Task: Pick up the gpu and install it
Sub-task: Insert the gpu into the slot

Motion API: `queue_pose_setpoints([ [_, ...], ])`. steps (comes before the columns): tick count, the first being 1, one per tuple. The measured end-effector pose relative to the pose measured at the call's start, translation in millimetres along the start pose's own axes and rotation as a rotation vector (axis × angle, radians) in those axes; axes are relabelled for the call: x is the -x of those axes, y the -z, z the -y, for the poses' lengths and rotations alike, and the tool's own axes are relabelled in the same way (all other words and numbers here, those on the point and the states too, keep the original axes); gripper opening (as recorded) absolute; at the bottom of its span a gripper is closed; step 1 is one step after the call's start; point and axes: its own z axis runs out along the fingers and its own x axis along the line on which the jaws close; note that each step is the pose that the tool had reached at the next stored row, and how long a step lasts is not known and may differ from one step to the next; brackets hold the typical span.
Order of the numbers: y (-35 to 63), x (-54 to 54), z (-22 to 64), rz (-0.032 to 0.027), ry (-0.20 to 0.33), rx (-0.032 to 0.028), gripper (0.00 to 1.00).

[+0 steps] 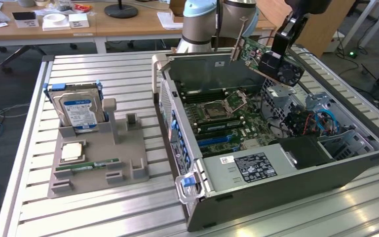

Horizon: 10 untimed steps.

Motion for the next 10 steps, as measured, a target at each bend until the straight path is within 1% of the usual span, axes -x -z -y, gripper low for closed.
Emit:
queue_pose_setpoints([
  [5,0.0,0.0,0.0,-0.0004,0.008,0.0002,0.26],
  [10,0.0,0.0,0.0,-0.0018,0.039,0.0008,0.26],
])
